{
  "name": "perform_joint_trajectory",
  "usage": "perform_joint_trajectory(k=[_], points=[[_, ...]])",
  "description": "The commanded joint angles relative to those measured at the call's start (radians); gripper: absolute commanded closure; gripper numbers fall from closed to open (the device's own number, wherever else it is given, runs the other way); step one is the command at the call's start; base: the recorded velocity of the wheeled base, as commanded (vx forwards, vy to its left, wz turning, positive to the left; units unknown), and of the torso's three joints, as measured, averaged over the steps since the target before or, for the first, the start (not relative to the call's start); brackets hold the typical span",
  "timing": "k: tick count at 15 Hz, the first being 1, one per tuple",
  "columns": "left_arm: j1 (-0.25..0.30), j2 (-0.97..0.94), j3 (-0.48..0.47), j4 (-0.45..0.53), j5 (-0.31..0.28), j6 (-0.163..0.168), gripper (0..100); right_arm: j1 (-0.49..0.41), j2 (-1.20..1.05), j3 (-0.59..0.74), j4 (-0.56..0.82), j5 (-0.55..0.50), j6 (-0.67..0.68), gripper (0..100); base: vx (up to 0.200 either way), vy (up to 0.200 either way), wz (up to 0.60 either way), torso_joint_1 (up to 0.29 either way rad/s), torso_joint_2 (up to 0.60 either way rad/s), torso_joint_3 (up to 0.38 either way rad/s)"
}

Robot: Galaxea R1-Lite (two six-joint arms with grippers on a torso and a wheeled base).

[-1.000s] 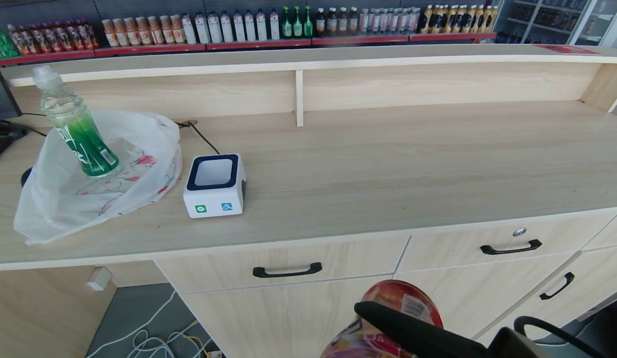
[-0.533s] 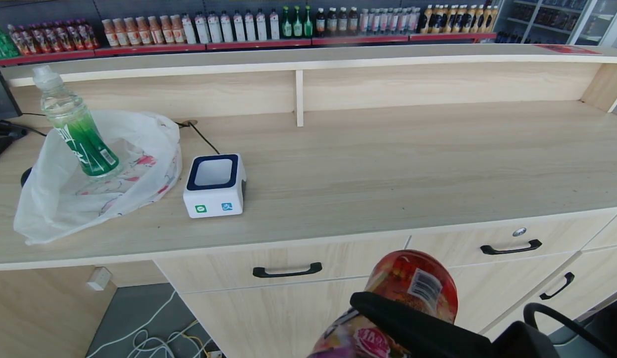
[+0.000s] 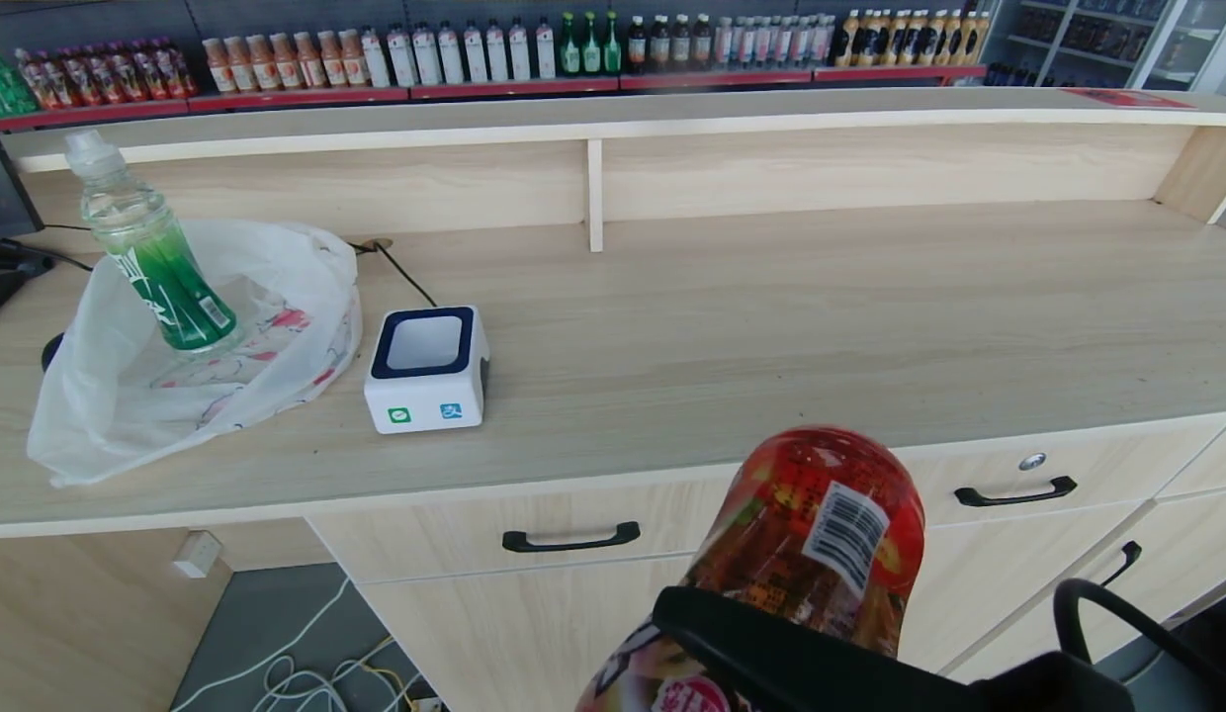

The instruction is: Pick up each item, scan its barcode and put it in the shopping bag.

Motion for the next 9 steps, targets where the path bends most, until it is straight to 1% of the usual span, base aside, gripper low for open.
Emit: perform_joint_trajectory(k=[1,6,9], points=[[0.0,0.0,0.0,0.0,-0.001,0.0,0,0.003,-0.004,-0.008,-0.001,0.004,-0.061,100,0.0,0.0,0.0,0.0,0.0,0.0],[0.0,0.0,0.0,0.0,0.001,0.0,0,0.006,-0.006,-0.011,-0.001,0.008,-0.101,100,0.0,0.0,0.0,0.0,0.0,0.0],[0.0,0.0,0.0,0.0,0.001,0.0,0,0.025,-0.006,-0.011,-0.001,0.008,-0.112,100,0.0,0.0,0.0,0.0,0.0,0.0]])
